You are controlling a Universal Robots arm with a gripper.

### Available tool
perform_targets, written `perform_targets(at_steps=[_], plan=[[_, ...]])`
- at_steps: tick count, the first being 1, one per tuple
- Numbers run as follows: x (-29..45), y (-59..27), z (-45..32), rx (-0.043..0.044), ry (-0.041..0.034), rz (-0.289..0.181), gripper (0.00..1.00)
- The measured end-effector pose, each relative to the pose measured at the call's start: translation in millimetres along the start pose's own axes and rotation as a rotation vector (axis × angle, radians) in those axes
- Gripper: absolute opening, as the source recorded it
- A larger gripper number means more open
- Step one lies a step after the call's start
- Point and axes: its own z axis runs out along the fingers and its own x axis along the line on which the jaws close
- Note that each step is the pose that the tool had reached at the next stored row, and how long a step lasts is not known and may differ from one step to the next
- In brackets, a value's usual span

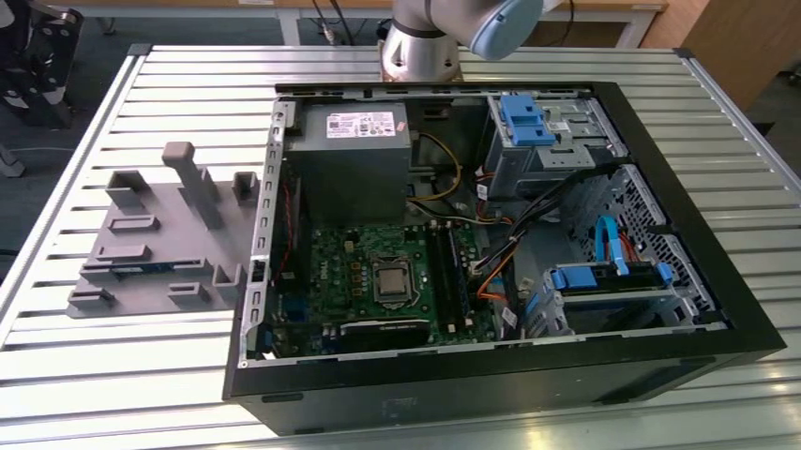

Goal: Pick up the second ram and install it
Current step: 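Pick up the second ram and move it above second insertion slot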

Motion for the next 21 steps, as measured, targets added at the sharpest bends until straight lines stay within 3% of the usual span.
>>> perform_targets(at_steps=[9, 15, 21], plan=[[0.0, 0.0, 0.2, -0.0015, 0.0016, -0.060, 0.11], [0.1, 0.0, 0.5, -0.0026, 0.0039, -0.125, 0.11], [0.1, 0.0, 0.6, 0.0083, 0.0122, -0.151, 0.11]])
